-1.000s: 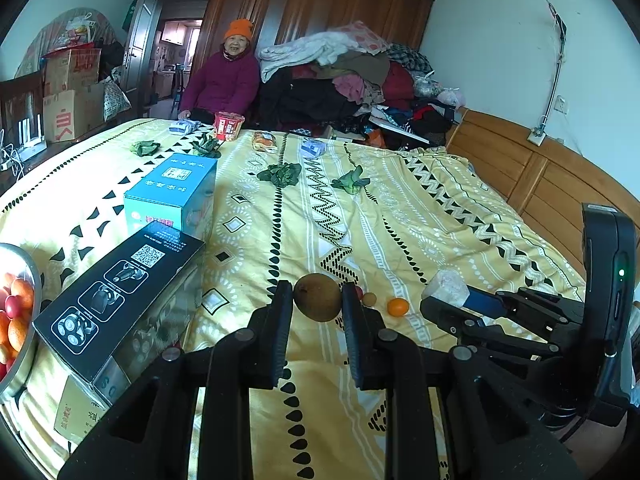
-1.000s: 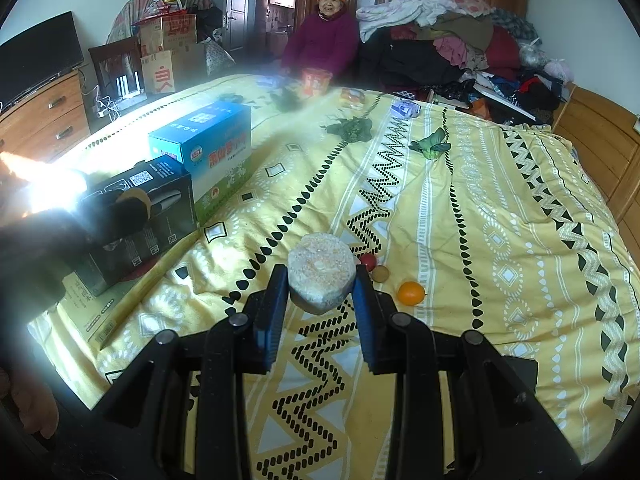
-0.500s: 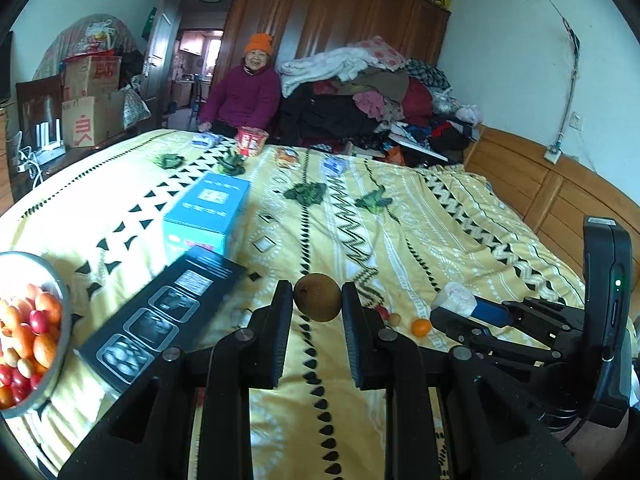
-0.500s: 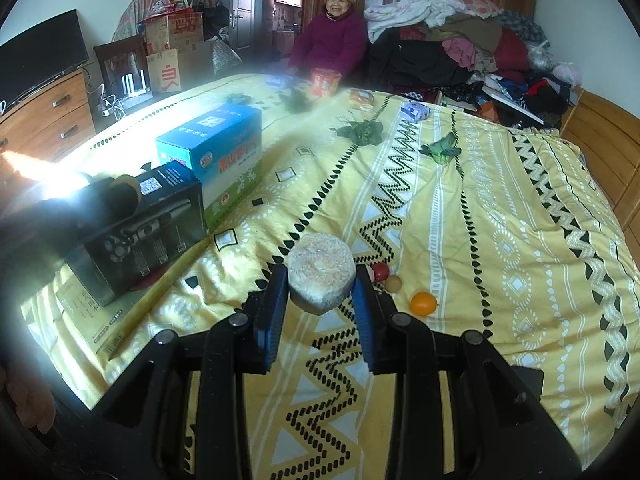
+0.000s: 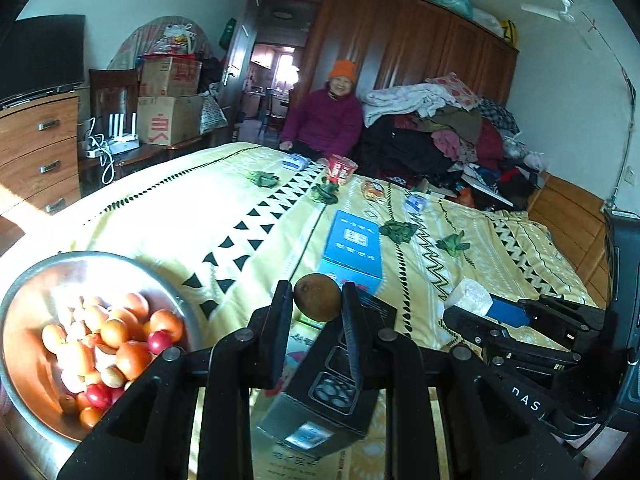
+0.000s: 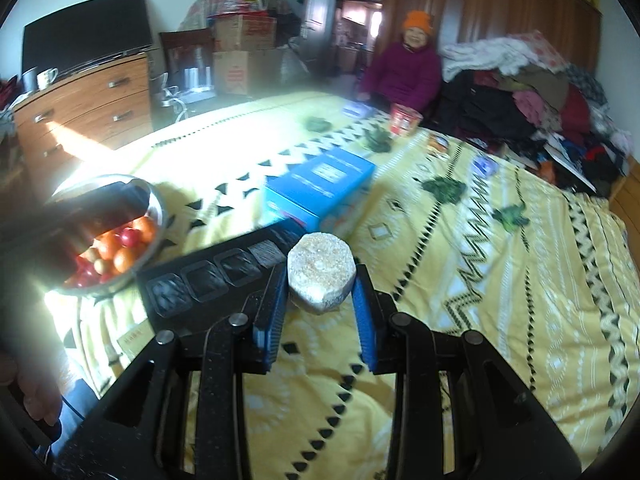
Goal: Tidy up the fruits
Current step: 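Carry both held fruits over the steel bowl with both tools, then open both tools to release the fruits into the bowl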
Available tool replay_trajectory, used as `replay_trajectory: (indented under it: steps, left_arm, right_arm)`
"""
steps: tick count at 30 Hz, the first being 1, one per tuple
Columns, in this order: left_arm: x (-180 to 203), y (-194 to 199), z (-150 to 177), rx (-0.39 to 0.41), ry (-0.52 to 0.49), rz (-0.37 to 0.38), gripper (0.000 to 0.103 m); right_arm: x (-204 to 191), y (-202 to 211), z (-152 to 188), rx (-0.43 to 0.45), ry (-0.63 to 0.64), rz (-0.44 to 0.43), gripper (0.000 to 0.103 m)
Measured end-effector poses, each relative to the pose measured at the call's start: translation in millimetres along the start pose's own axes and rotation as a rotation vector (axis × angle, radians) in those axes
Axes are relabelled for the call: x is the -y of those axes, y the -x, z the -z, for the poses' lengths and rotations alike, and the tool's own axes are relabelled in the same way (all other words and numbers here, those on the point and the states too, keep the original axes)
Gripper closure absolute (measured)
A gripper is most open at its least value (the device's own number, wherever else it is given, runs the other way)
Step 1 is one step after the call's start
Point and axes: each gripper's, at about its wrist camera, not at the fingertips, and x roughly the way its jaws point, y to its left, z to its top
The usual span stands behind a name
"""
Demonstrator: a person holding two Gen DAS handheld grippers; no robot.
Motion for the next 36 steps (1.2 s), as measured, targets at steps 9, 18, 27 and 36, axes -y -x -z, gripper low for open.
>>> replay_trajectory:
  steps: [9, 18, 27, 36]
  left_arm:
    - [-96, 17, -14, 0.037, 0.102, -0.133, 0.078]
    - [-179, 18, -1, 0.012, 0.213, -0.237, 0.079]
    - [-209, 7, 11, -0.027, 0.254, -0.255, 0.079]
    - [-219, -2, 12, -0.050, 0.269, -0.258, 0.079]
  right_arm:
    - [-82, -28, -41, -0.001, 0.101, -0.136, 0.070]
    - [-161, -62, -59, -0.055, 0.190, -0.260, 0.070]
    - [-188, -89, -63, -0.147, 0.177, -0.349, 0.070]
    - [-196, -108, -65, -0.235, 0.080, -0.443, 0.070]
